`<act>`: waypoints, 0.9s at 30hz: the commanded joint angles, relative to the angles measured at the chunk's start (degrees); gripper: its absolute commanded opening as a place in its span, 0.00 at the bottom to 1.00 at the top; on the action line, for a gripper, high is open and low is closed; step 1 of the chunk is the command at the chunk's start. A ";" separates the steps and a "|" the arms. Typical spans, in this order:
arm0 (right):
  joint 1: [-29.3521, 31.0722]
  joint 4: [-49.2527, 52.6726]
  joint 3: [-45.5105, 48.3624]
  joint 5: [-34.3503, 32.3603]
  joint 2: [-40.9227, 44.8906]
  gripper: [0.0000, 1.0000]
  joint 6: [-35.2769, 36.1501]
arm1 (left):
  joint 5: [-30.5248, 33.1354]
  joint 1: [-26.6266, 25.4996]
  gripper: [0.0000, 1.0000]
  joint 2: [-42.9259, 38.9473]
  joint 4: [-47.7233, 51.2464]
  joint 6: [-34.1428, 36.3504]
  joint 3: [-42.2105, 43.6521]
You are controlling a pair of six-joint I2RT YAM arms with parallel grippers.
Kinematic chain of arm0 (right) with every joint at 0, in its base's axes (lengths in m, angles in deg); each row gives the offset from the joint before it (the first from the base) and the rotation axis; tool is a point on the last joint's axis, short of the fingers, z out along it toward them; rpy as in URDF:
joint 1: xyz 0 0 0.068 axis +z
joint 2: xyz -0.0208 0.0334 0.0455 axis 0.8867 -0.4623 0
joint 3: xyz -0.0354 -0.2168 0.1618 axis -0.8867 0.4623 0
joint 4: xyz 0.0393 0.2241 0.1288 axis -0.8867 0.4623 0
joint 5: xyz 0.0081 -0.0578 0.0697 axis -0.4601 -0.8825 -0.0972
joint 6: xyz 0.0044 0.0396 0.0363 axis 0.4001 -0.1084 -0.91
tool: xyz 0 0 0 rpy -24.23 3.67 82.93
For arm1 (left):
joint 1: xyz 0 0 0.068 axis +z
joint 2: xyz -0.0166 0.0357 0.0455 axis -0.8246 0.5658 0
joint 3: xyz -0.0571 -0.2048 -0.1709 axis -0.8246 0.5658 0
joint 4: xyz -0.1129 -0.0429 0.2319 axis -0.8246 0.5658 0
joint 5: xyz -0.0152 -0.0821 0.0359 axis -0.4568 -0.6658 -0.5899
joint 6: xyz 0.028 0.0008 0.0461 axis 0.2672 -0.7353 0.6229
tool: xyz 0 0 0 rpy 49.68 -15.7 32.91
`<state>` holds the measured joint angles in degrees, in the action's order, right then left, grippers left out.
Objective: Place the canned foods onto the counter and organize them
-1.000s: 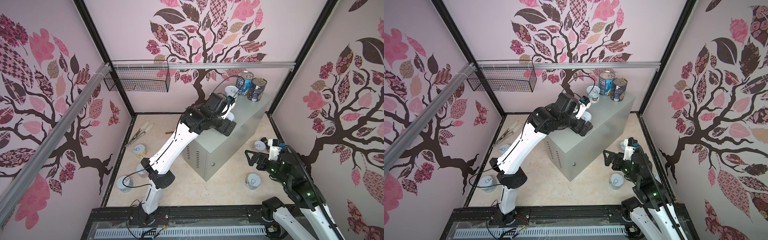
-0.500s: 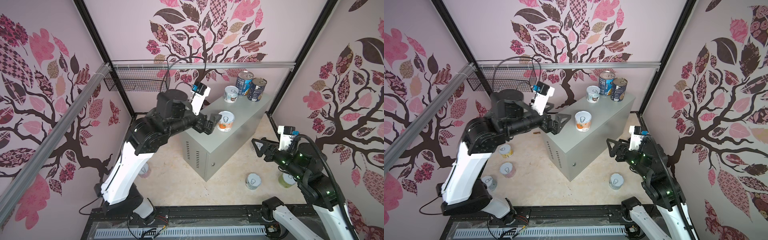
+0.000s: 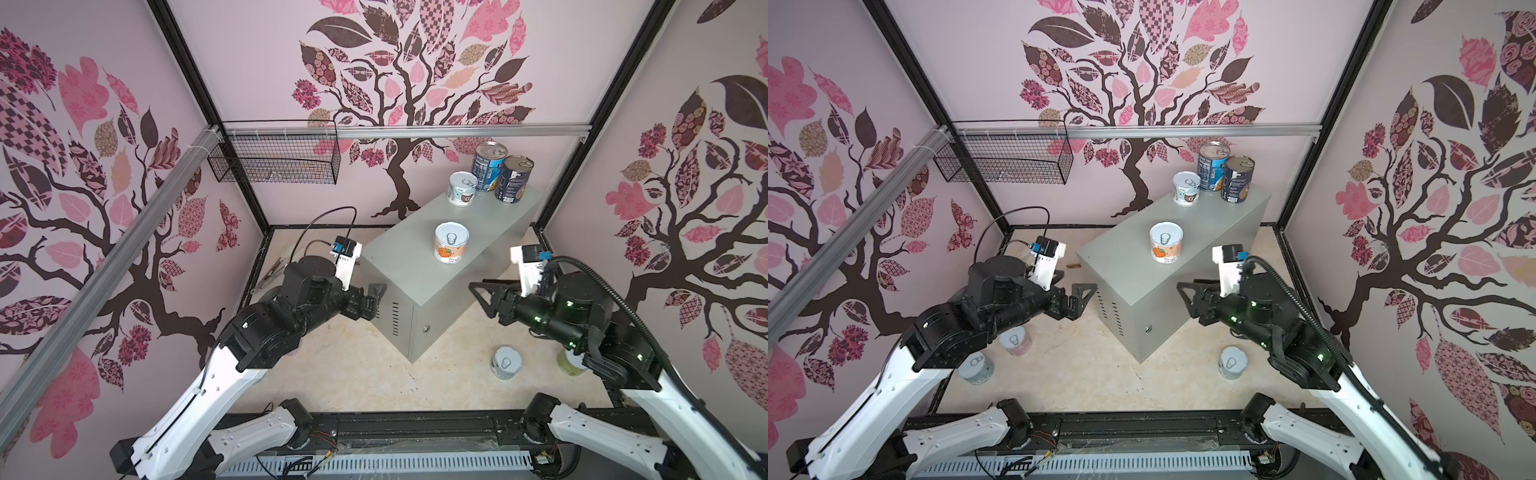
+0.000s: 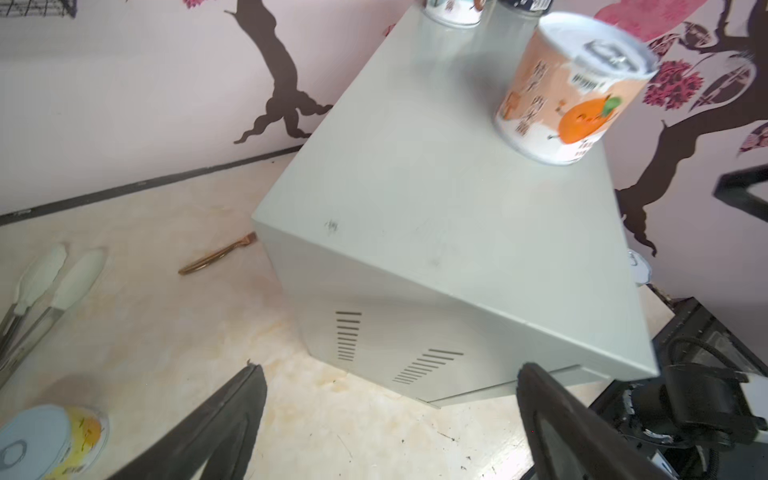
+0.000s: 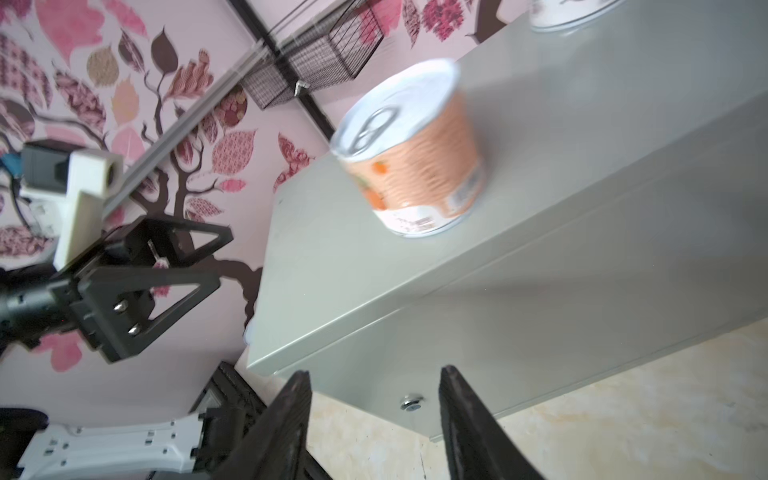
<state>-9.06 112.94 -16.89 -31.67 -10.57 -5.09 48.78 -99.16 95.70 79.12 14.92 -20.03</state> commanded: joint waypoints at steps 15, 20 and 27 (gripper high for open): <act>16.10 -8.51 -18.45 -22.29 -21.73 0.29 12.94 | 6.45 0.46 0.98 -17.13 -1.91 -4.50 16.92; 10.01 -5.93 -22.77 -17.90 -26.23 0.25 13.29 | 6.64 0.46 0.98 -17.69 -2.74 -3.90 19.49; 0.87 -4.16 -24.96 -9.18 -29.42 0.24 11.29 | 5.97 0.46 0.98 -17.47 -5.03 -3.29 22.40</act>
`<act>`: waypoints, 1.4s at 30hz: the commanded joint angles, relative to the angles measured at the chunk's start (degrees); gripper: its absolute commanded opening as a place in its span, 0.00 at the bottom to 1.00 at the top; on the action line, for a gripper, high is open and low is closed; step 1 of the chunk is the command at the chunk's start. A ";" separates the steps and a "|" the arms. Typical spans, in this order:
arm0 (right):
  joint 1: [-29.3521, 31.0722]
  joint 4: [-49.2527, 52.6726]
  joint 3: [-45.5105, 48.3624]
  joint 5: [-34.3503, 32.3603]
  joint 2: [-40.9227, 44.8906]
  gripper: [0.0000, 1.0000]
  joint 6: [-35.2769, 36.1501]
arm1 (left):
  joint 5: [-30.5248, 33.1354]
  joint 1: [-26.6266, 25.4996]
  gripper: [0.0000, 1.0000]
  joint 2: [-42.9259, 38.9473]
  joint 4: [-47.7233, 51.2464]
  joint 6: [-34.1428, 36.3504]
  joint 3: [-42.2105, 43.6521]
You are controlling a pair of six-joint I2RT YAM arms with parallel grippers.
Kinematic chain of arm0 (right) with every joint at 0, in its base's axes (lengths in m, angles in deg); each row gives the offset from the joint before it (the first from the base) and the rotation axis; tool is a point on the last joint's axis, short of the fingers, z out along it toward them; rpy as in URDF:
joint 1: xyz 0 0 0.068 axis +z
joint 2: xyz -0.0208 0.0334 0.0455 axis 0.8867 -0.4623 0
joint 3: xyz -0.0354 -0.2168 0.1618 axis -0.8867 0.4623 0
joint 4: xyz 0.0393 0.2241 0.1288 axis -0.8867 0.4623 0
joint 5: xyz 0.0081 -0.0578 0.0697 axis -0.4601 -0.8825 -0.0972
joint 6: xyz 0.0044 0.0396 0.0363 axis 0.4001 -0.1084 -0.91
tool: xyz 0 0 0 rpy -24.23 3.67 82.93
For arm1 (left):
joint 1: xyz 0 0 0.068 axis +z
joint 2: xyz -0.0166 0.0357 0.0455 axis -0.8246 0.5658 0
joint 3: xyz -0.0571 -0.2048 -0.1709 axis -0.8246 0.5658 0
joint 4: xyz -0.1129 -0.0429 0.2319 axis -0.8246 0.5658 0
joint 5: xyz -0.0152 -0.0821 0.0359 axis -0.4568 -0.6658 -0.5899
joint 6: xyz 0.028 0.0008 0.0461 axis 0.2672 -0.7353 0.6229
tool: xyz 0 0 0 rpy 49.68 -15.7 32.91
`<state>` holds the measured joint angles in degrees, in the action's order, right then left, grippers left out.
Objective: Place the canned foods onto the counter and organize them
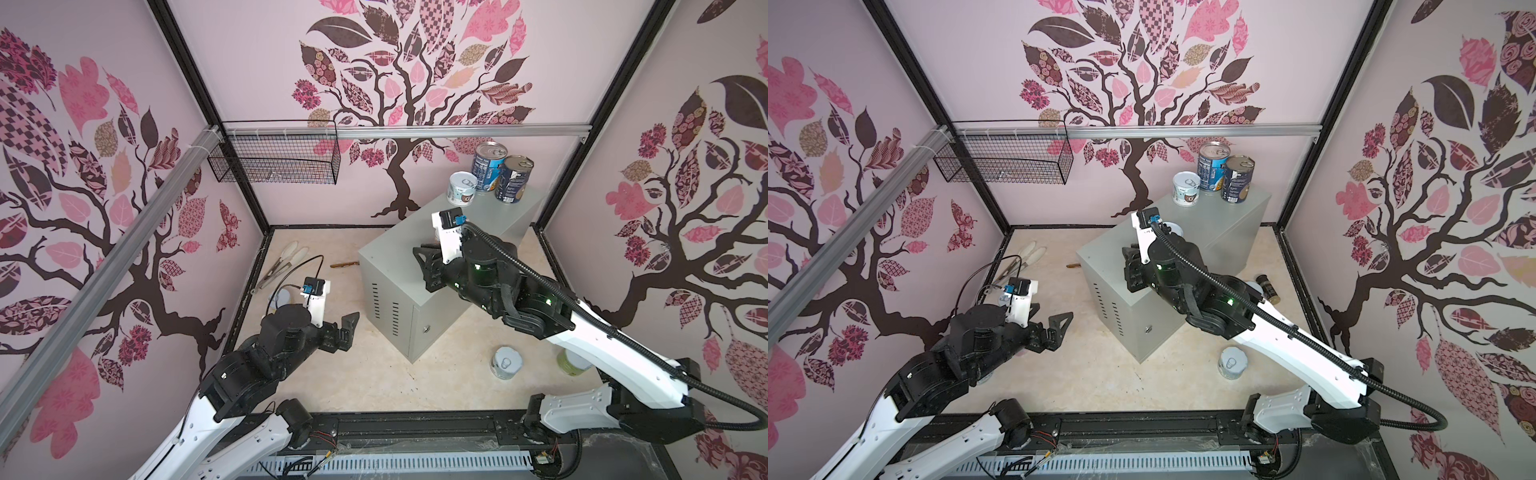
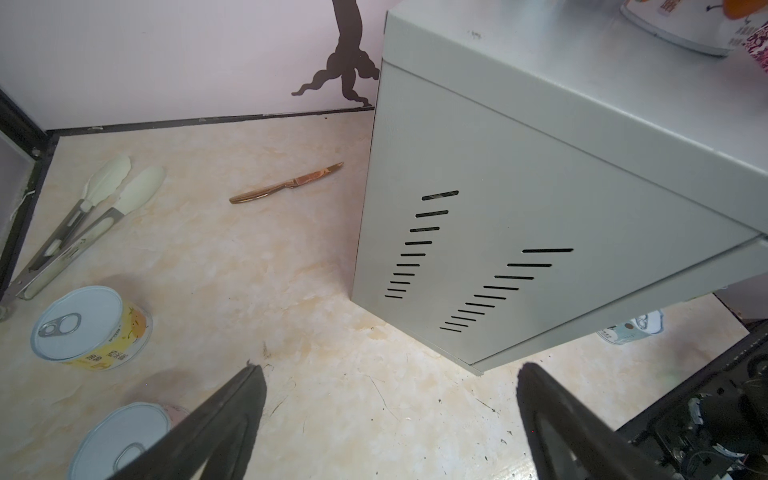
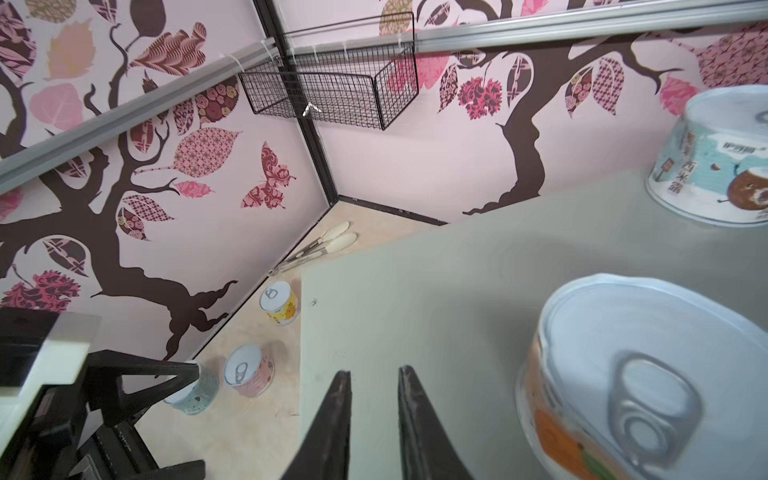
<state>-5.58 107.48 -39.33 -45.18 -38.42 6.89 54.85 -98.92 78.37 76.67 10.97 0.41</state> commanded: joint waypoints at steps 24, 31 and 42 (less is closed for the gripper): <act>-29.08 0.31 -5.35 25.68 -7.48 0.23 -2.25 | -1.62 0.39 0.98 2.22 -5.48 1.30 4.35; -34.83 0.08 -8.37 31.95 -11.40 0.23 -3.86 | -2.06 0.75 0.98 3.37 -6.00 1.39 4.74; -40.67 -0.60 -13.28 38.46 -17.44 0.22 -5.79 | -4.28 3.00 0.98 4.02 -6.93 1.59 5.81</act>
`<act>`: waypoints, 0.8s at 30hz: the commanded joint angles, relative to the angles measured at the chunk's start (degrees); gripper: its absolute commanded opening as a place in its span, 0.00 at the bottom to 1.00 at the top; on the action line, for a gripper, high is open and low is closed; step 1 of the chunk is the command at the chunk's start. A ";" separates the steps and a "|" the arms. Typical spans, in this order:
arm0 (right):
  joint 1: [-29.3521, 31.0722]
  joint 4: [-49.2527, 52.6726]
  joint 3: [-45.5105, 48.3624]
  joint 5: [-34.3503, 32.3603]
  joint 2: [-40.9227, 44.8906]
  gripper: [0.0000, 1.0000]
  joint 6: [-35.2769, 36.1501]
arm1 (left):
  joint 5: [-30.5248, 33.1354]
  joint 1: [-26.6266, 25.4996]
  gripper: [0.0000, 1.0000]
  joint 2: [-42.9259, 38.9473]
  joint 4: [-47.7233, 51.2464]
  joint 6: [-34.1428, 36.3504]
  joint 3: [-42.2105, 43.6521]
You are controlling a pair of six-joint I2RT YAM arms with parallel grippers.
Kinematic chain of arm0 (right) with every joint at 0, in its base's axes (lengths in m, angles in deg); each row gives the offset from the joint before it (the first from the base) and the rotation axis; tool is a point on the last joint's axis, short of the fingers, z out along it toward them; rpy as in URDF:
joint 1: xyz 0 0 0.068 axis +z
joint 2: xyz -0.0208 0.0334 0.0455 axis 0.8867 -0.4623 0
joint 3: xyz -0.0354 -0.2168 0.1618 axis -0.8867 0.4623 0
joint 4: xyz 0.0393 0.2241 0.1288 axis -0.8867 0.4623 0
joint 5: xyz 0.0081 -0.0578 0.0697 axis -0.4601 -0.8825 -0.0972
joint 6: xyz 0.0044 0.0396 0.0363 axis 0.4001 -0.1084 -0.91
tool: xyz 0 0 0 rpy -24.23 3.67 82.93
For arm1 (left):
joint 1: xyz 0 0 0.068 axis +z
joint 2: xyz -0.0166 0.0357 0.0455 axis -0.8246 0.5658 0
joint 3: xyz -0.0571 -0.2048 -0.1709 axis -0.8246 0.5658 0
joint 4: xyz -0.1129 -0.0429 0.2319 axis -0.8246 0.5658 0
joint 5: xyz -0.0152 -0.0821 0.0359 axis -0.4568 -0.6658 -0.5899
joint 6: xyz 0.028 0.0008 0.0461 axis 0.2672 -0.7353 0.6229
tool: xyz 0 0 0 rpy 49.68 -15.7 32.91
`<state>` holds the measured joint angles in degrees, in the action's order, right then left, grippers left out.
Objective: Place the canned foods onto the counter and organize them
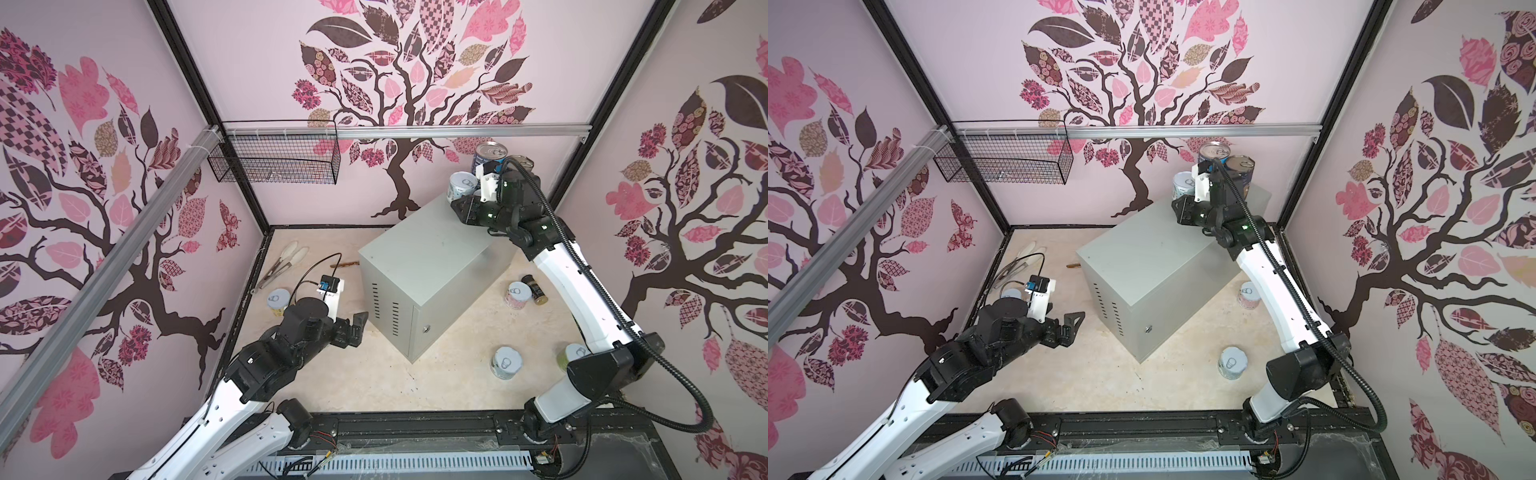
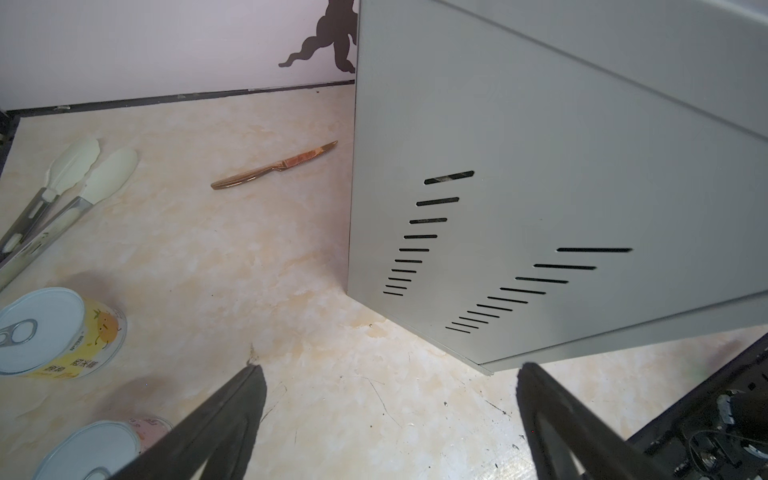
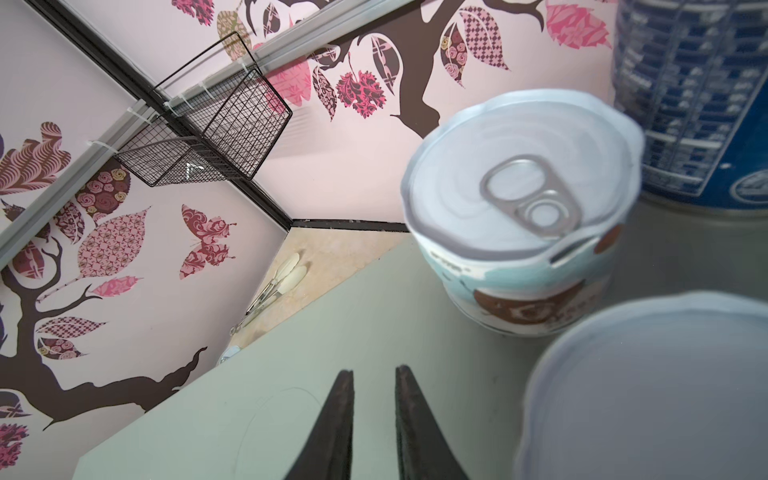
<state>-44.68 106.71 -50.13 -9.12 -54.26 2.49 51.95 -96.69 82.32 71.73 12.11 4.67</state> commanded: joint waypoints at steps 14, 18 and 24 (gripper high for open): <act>-3.37 -0.83 -6.09 8.36 -5.14 0.27 -1.94 | -7.93 7.36 0.97 1.54 -3.70 0.32 2.40; -3.34 -0.42 -7.21 9.79 -4.74 0.43 -2.03 | -5.04 7.44 0.98 1.94 -2.70 -0.23 1.68; -3.37 0.37 -8.11 11.07 -1.84 0.59 -2.29 | -0.95 7.46 0.98 0.25 -1.06 -1.03 -0.30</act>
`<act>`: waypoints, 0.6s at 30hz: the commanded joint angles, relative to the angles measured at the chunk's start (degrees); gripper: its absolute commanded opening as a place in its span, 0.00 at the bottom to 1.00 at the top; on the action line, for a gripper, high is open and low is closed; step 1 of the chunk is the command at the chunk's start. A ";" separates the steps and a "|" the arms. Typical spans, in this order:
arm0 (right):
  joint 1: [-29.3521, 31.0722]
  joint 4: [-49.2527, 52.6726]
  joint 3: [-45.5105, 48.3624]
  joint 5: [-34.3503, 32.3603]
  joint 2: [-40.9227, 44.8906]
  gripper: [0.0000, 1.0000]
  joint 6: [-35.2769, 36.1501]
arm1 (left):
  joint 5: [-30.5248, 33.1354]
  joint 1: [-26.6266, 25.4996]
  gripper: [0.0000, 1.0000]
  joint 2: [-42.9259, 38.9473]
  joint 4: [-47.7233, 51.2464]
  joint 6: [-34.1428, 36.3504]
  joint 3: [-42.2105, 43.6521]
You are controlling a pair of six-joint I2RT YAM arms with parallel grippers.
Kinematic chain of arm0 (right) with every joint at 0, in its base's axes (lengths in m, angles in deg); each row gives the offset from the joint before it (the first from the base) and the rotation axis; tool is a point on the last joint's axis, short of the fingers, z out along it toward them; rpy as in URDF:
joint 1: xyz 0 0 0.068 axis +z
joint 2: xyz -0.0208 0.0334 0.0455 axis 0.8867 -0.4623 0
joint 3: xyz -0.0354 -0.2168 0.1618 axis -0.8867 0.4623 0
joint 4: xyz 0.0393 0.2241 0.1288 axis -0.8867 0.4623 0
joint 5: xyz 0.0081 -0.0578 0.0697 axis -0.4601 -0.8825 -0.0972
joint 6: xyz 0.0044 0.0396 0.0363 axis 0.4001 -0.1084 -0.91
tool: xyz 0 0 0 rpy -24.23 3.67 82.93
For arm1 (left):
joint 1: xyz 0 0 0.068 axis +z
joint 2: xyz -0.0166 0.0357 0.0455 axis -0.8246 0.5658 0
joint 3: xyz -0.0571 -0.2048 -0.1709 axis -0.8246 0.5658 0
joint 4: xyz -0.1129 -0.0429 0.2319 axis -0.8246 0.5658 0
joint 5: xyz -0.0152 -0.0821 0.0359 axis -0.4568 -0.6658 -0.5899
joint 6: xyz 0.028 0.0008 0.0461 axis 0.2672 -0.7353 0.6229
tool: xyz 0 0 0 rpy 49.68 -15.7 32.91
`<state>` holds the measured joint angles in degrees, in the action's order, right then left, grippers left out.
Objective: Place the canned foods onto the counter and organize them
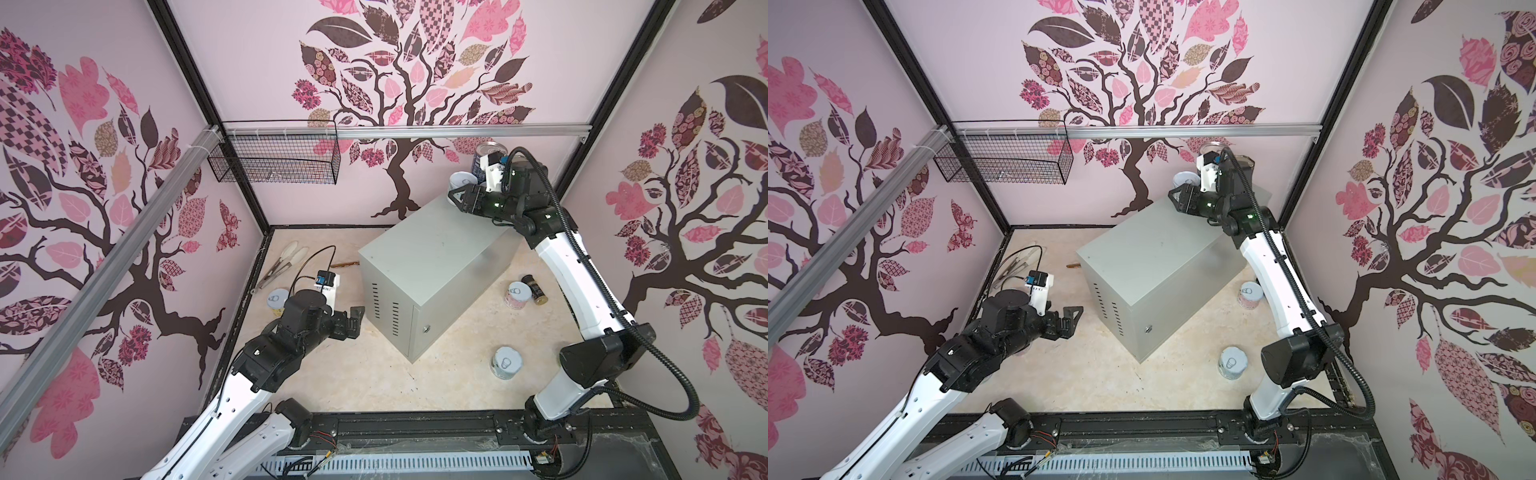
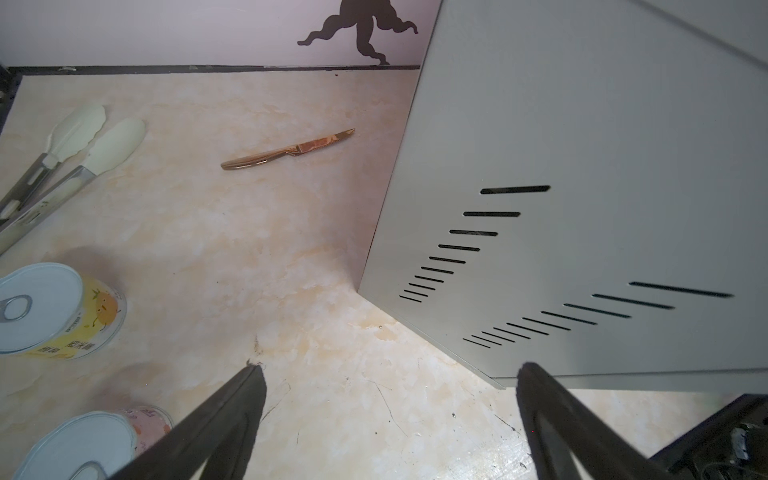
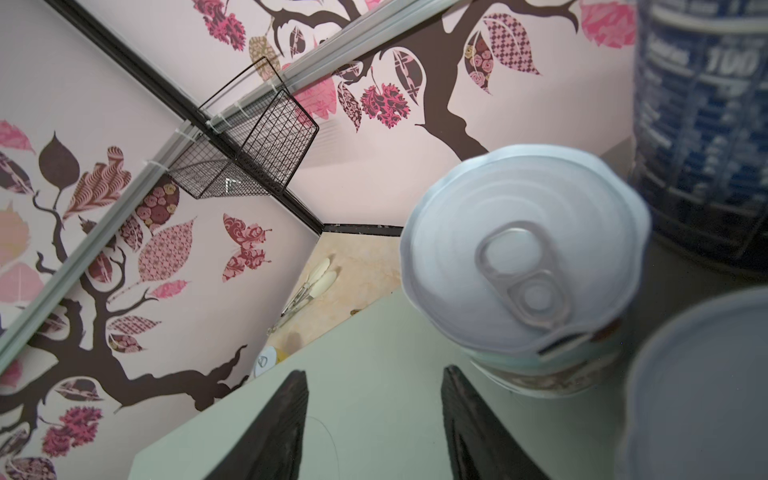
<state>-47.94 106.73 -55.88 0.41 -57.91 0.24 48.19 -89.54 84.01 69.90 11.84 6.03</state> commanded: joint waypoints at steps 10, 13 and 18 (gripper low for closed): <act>0.46 -0.12 0.88 3.13 11.62 0.71 -1.89 | 10.36 0.29 0.98 -6.80 6.39 -0.99 -7.08; 0.76 0.97 2.76 2.95 15.29 0.73 -1.74 | 11.80 0.33 0.98 -8.28 8.32 -1.14 -9.23; 0.81 2.59 7.21 2.70 21.70 0.75 -1.61 | 12.55 0.34 0.98 -6.82 14.22 -2.72 -14.60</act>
<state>-47.48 107.56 -50.39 2.64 -39.27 -1.20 59.29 -89.54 76.12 79.69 10.23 -5.36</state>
